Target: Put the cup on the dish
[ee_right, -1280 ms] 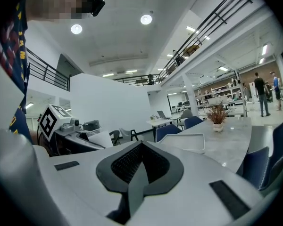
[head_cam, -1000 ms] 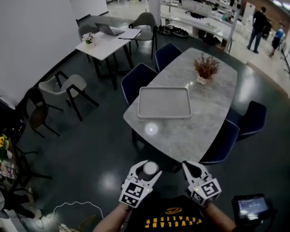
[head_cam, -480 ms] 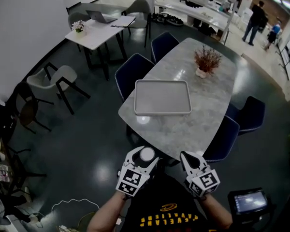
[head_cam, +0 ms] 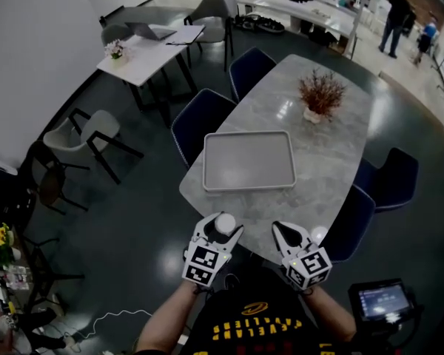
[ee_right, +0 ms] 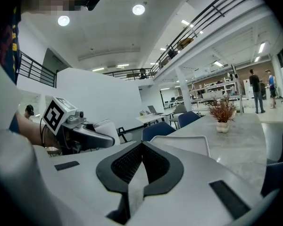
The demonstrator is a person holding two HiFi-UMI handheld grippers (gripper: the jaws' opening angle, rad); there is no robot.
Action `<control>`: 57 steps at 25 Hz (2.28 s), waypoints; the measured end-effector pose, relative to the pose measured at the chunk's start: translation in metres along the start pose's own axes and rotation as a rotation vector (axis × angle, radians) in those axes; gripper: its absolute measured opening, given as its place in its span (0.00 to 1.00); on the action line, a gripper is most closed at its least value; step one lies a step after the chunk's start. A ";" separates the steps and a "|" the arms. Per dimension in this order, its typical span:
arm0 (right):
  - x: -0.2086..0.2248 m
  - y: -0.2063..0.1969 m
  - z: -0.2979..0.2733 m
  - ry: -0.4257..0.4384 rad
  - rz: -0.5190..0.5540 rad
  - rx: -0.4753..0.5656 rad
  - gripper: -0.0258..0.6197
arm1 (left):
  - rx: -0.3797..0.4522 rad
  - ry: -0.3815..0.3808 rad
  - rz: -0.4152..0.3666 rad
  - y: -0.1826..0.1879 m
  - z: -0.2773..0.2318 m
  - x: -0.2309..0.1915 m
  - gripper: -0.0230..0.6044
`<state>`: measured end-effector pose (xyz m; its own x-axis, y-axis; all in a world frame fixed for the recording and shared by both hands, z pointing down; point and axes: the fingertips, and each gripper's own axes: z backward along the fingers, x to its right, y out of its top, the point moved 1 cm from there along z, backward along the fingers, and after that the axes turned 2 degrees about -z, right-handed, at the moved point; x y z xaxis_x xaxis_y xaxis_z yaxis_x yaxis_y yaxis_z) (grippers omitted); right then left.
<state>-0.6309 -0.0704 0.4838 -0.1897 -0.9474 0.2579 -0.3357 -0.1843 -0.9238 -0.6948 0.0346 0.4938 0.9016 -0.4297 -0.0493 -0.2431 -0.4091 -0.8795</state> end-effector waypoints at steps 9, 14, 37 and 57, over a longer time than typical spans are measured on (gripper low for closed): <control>0.072 0.010 -0.031 -0.025 -0.026 -0.026 0.04 | -0.029 0.020 -0.003 0.020 -0.089 -0.037 0.44; 0.093 0.000 -0.041 -0.064 -0.053 -0.055 0.04 | -0.058 0.023 -0.022 0.018 -0.124 -0.055 0.44; 0.140 -0.021 -0.091 -0.221 -0.169 -0.137 0.05 | -0.172 -0.027 -0.033 -0.027 -0.263 -0.130 0.44; 0.158 -0.021 -0.115 -0.242 -0.200 -0.158 0.04 | -0.216 -0.036 -0.046 -0.060 -0.307 -0.145 0.44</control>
<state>-0.7604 -0.1859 0.5765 0.1117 -0.9347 0.3373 -0.4863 -0.3474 -0.8018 -0.9205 -0.1253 0.6988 0.9246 -0.3795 -0.0319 -0.2692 -0.5920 -0.7597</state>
